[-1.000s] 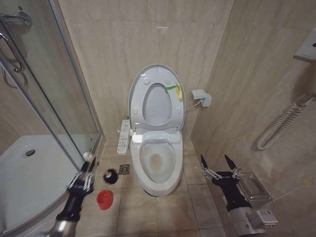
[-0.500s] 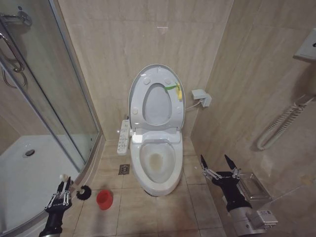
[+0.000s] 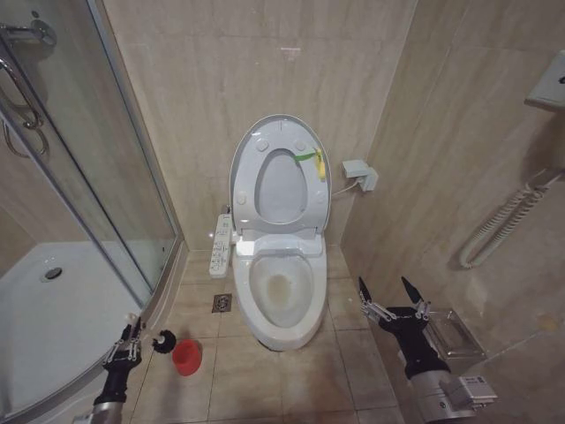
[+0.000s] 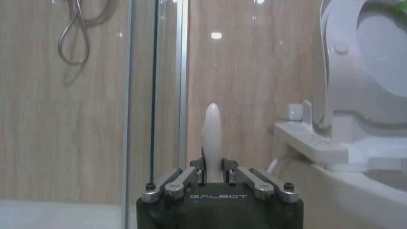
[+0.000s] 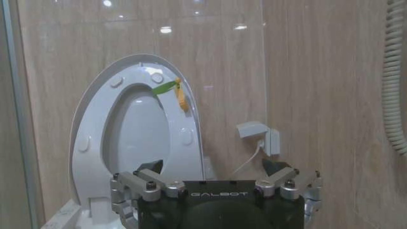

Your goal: Open the toilet lid, clean the toilet bowl with a toilet brush, close the toilet lid, and flush.

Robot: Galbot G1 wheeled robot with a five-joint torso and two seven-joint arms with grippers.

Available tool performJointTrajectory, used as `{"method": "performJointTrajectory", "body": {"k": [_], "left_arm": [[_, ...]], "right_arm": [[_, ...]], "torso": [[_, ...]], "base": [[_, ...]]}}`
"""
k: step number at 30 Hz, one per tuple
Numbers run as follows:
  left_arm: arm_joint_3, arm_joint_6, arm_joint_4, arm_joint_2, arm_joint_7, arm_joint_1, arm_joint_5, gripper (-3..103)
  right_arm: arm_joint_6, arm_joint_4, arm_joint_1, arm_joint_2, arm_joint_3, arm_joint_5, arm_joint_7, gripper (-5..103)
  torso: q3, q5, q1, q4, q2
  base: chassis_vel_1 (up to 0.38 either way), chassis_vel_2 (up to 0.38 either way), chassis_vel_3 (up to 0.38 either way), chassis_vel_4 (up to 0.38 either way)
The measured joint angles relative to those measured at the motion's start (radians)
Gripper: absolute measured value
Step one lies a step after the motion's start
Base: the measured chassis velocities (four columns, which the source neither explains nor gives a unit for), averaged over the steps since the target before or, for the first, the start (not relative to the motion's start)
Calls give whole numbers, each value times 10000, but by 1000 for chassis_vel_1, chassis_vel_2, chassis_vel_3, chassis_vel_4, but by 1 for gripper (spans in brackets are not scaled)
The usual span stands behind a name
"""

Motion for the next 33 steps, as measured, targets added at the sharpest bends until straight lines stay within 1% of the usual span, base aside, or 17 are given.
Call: {"method": "performJointTrajectory", "body": {"k": [1,2,4,6,7,9,14,25,32,33], "left_arm": [[153,-150,397,0,105,-196,-200,19],[153,-150,397,0,105,-196,-200,19],[422,-332,983,2,523,-527,-681,19],[569,-377,1338,46,907,-755,-978,19],[569,-377,1338,46,907,-755,-978,19],[723,-380,1565,102,1176,-899,-1225,19],[931,-381,2084,181,1351,-1230,-1364,19],[1211,-376,3104,301,1447,-1904,-1382,19],[1422,-376,3793,380,1829,-2306,-1583,19],[1517,-376,3939,390,1924,-2410,-1728,19]], "right_arm": [[0,0,0,-1,0,0,0,100],[0,0,0,-1,0,0,0,100],[0,0,0,0,0,0,0,100],[0,-1,0,0,0,0,0,100],[0,-1,0,0,0,0,0,100],[0,0,0,0,0,0,0,100],[0,0,0,0,0,0,0,100],[0,0,0,0,1,0,0,100],[0,0,0,0,0,0,0,100],[0,0,0,0,0,0,0,100]], "torso": [[0,3,0,3,0],[0,3,0,3,0],[0,-3,0,0,0],[0,3,0,-1,0],[0,3,0,-1,0],[0,1,0,0,0],[-1,1,0,0,0],[-1,1,-2,0,0],[-1,1,-2,1,0],[-1,1,-2,0,0]], "base": [[0,0,0,0],[0,0,0,0],[0,0,0,0],[0,0,0,0],[0,0,0,0],[0,0,0,0],[0,0,0,0],[0,0,0,0],[0,0,0,0],[0,0,0,0]]}}
